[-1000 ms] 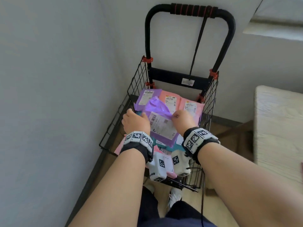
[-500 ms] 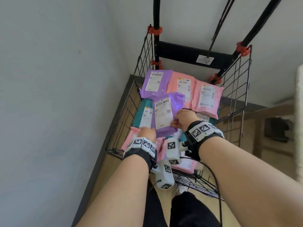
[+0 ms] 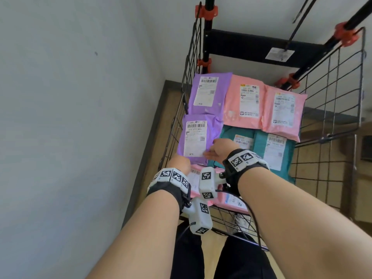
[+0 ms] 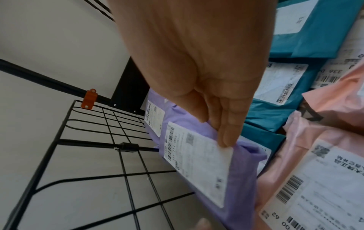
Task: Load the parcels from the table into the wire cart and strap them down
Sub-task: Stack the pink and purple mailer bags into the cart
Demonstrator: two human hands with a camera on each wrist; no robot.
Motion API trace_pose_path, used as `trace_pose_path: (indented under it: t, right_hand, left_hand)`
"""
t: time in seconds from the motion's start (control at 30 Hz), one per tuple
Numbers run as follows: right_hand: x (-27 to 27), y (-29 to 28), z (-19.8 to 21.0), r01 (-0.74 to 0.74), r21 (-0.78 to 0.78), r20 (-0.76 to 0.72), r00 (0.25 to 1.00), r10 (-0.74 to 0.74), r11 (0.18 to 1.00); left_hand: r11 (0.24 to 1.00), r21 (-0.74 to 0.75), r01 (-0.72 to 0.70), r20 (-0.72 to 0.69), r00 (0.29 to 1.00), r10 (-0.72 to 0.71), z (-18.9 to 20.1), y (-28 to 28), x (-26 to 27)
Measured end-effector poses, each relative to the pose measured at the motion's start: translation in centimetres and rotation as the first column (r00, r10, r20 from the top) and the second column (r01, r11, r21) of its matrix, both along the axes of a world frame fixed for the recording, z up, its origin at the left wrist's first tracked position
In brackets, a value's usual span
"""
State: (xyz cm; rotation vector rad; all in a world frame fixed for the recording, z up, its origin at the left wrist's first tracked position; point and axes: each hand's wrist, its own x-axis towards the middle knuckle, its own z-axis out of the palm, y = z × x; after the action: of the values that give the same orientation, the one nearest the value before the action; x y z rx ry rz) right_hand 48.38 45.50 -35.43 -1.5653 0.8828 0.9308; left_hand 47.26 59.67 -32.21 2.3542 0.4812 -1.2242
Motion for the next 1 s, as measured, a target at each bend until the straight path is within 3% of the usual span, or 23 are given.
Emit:
trace_pose_path:
  t: [0.07,0.13,0.27,0.43,0.5,0.53,0.6,0.87,1.0]
  right_hand:
    - [-0.2,0.1,-0.2,-0.19,-0.095,-0.018,0.982,0.189,0.977]
    - [-0.4,-0.1,0.4,-0.353,-0.242,-0.01,0.932,0.361,0.904]
    - [-1.2,-0.8,1.6,-0.46,-0.351,-0.001,0.871,0.49,0.816]
    - [-2.9,-3.5,2.6,-0.328,-0.347,0.09,0.921,0.38,0.878]
    - [-3.9,-4.6,3.9,-0.104,-0.182,0.153,0.979,0.133,0.978]
    - [-4.3,-5.1,4.5,0.041,-0.094,0.169,0.985,-0.025,0.995]
    - [-5.7,-6.7,5.6,0.165,-0.047,0.202,0.967,-0.152,0.985]
    - [-11.6,-14.4,12.0,0.126,-0.099,0.259,0.961,-0.097,0.987]
    - [-14.2,-18.7,15.7,0.142,-0.2,0.236,0.967,-0.093,0.969]
  left_hand:
    - [0.999,-0.011,-0.041,-0.023,0.999,0.041,-0.4,0.3,0.2]
    - [0.996,-0.031,-0.078,-0.027,0.997,0.077,-0.8,0.4,0.3]
    - [0.992,-0.083,-0.096,-0.018,0.995,0.095,0.0,0.0,0.0]
    - [0.997,-0.061,-0.049,0.062,0.997,0.053,2.2,-1.6,-0.8]
    - [0.999,-0.034,-0.032,0.102,0.994,0.035,3.4,-2.9,-1.3]
    - [1.0,-0.022,-0.021,0.126,0.992,0.023,4.1,-3.7,-1.6]
    - [0.999,-0.032,0.016,0.161,0.987,-0.011,5.7,-5.3,-2.5]
    - [0.986,-0.052,0.16,0.252,0.957,-0.142,12.1,-13.4,-7.1]
    - [0.943,-0.044,0.33,0.344,0.891,-0.296,14.4,-17.9,-9.2]
